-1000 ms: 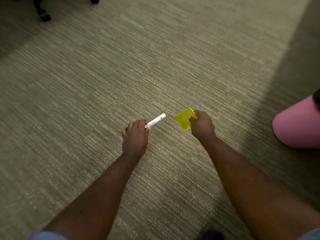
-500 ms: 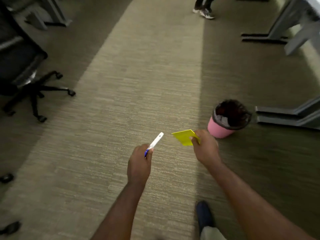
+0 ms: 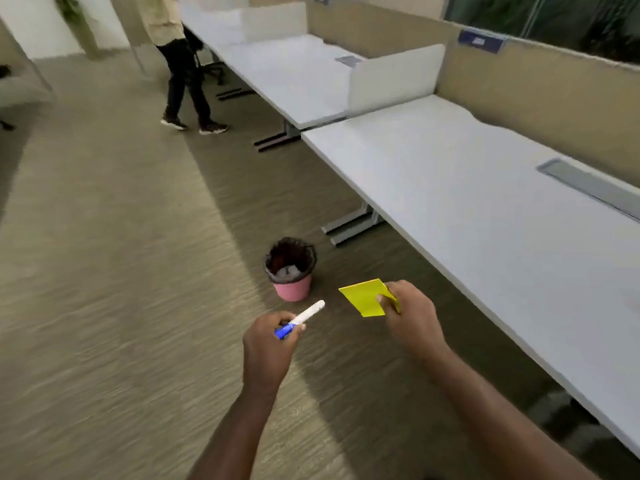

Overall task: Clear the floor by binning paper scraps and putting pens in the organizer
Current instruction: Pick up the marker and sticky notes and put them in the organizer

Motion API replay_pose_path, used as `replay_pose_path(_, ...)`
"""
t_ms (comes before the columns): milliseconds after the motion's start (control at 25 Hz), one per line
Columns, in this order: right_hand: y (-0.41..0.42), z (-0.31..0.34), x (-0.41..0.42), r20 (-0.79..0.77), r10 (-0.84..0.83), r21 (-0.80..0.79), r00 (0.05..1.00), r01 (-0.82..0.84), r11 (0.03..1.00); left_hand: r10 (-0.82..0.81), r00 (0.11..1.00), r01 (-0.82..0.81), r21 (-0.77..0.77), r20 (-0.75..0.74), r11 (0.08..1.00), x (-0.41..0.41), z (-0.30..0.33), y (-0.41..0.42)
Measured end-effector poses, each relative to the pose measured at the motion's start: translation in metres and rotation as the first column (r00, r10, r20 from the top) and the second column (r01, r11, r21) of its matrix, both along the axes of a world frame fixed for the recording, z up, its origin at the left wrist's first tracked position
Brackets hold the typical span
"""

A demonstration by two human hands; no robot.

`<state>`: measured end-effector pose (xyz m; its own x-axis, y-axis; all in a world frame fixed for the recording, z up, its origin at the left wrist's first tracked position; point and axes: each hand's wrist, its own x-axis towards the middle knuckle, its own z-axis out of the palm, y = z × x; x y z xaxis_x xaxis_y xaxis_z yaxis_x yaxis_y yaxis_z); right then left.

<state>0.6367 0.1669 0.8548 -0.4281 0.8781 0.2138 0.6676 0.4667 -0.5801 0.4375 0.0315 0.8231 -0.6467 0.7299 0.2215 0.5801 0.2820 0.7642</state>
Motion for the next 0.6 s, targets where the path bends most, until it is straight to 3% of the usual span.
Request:
replay_pose_path(360, 0.030, 0.008, 0.284, -0.077, -0.453, -0.062, 0.888, 0.449, 0.891, -0.445, 0.894, 0.446, -0.021, 0.057, 0.895, 0.246, 0.024, 0.147)
replay_pose_path(600, 0.043, 0.007, 0.437, -0.077, -0.645, -0.076, 0.761, 0.640, 0.764, -0.600, 0.780, 0.603, 0.045, 0.176, 0.797, 0.416, 0.040, 0.207)
